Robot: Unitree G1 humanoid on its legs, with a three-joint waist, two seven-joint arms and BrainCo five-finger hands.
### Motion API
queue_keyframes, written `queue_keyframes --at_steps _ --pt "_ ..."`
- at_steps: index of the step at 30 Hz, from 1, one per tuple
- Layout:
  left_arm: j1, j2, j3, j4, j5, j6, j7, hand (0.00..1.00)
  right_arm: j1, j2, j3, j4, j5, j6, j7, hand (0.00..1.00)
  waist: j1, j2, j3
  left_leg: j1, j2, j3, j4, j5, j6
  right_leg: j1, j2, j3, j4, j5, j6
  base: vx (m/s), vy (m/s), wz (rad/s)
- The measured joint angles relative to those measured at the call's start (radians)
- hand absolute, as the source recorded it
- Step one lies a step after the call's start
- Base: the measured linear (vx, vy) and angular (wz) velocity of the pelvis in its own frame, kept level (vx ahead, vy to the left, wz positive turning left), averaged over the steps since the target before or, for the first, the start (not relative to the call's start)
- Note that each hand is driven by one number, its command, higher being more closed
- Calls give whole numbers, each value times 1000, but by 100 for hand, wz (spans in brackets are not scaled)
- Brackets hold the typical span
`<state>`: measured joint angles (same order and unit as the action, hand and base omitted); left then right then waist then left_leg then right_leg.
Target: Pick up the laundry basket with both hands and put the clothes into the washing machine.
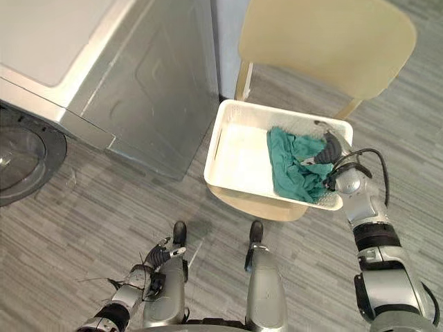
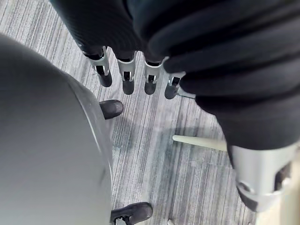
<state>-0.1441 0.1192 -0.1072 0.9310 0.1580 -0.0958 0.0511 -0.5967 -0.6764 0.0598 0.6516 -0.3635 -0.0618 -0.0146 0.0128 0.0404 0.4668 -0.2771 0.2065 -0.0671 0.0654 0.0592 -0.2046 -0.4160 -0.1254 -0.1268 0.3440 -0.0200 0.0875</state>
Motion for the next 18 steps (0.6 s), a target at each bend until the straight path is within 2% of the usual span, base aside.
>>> queue_keyframes --at_steps 5,8,18 --pt "-34 -30 0 -1 3 12 24 0 -29 43 -1 95 1 30 -11 0 2 1 4 -25 -18 30 -1 10 8 -49 -35 9 37 -8 7 -5 5 -1" --pt "-39 -54 0 -43 2 10 45 0 -45 76 -4 103 4 41 -50 0 3 1 4 -45 -18 51 -2 12 4 -83 -54 5 73 -26 7 -44 -16 9" --pt "-55 -93 -19 -194 -10 9 68 0 -161 84 21 251 88 44 -99 0 29 1 4 -158 -9 85 45 22 5 -188 -63 -1 101 -26 7 2 -28 1"
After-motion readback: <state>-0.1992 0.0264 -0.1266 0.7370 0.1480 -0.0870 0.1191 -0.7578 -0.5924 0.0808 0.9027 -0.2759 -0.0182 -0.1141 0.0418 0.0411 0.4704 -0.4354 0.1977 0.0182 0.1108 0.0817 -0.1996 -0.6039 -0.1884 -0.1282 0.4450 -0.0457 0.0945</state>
